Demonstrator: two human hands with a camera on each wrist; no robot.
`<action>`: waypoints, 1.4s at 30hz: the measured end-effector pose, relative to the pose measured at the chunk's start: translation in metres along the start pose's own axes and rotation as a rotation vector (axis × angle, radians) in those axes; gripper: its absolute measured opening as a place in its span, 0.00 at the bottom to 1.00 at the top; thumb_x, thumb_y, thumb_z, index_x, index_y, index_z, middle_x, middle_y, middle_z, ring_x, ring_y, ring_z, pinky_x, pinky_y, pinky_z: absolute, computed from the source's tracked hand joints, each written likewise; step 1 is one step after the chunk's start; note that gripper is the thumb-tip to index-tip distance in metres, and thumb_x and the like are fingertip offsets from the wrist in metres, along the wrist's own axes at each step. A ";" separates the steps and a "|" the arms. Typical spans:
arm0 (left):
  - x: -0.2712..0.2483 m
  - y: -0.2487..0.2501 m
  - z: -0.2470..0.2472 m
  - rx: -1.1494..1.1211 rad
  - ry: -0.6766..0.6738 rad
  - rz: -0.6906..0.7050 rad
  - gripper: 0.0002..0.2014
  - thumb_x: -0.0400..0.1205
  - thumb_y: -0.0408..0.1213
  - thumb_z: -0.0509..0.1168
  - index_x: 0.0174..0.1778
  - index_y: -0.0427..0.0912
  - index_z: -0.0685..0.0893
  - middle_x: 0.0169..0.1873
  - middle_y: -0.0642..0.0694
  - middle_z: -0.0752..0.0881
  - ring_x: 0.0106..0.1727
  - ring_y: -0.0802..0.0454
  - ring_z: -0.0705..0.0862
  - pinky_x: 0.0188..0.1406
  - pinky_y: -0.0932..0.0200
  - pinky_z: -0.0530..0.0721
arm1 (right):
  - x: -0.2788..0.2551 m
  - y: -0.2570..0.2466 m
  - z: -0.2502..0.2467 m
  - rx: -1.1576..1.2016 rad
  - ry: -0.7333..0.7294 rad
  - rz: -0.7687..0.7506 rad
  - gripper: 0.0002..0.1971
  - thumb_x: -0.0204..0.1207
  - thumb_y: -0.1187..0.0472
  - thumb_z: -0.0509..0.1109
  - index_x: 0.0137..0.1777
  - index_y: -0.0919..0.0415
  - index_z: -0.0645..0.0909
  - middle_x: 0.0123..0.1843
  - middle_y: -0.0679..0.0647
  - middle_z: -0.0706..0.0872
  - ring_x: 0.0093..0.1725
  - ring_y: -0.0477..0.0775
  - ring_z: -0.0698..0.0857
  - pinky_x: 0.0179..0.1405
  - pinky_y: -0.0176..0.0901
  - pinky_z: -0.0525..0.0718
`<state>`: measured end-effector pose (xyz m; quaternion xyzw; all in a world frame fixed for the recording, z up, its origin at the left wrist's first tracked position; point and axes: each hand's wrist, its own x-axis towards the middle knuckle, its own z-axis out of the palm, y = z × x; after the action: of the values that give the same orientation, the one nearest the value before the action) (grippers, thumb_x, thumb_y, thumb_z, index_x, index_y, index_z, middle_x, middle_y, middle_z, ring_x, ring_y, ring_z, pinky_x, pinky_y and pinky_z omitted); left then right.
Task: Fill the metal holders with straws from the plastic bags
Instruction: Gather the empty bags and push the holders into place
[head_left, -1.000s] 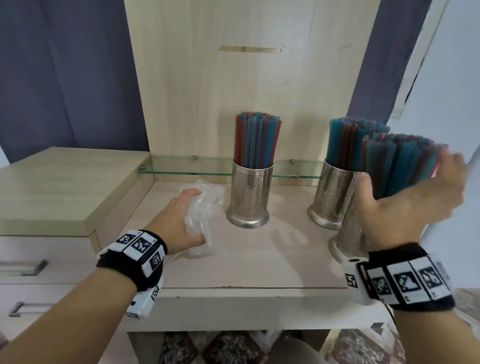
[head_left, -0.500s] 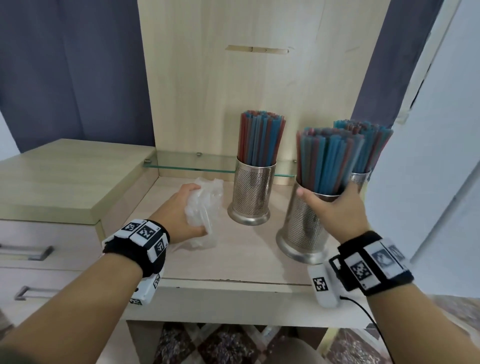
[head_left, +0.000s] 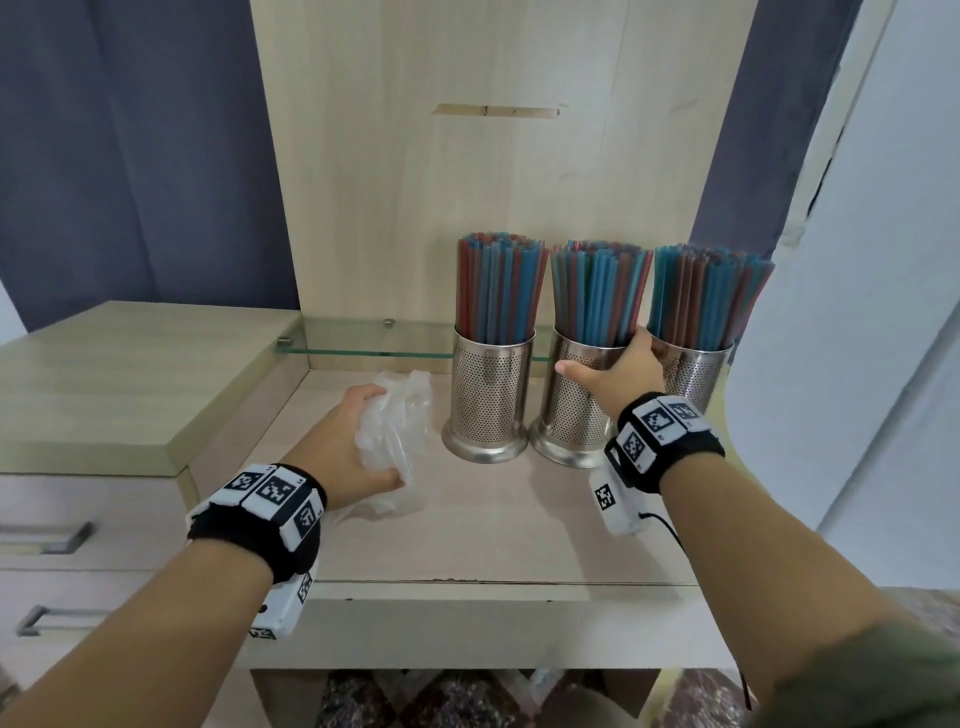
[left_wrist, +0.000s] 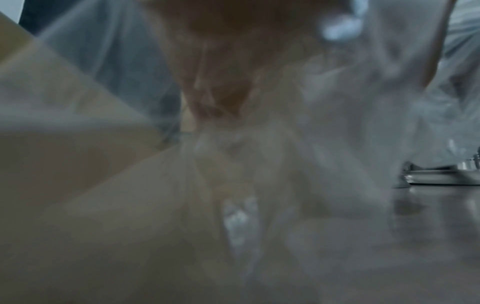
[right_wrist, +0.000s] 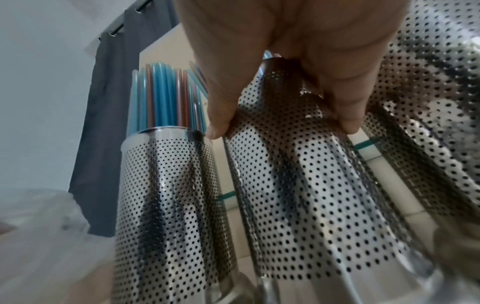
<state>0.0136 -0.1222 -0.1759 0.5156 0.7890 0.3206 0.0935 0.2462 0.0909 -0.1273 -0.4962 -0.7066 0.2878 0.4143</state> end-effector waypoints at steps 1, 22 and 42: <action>-0.001 -0.001 0.000 0.003 0.000 0.000 0.49 0.65 0.42 0.81 0.79 0.51 0.60 0.58 0.48 0.78 0.53 0.49 0.77 0.45 0.60 0.71 | 0.001 0.000 0.002 0.000 -0.010 0.003 0.49 0.63 0.49 0.86 0.79 0.60 0.63 0.72 0.56 0.80 0.72 0.59 0.79 0.72 0.53 0.78; -0.070 0.173 0.068 -0.479 -0.478 0.565 0.38 0.68 0.32 0.81 0.72 0.48 0.70 0.63 0.45 0.81 0.66 0.44 0.81 0.63 0.44 0.81 | -0.164 0.042 -0.090 -0.006 -0.199 -0.995 0.51 0.60 0.40 0.85 0.79 0.44 0.59 0.84 0.63 0.53 0.87 0.61 0.56 0.84 0.52 0.62; -0.068 0.237 0.281 0.367 -0.114 0.800 0.29 0.71 0.50 0.71 0.66 0.41 0.75 0.62 0.43 0.77 0.62 0.42 0.77 0.63 0.49 0.72 | -0.206 0.407 -0.223 -1.047 -0.617 0.336 0.41 0.71 0.61 0.77 0.81 0.41 0.62 0.80 0.59 0.64 0.72 0.67 0.75 0.67 0.60 0.82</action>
<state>0.3574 -0.0044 -0.2638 0.8052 0.5650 0.1574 -0.0877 0.6627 0.0349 -0.4122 -0.6316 -0.7533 0.0947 -0.1571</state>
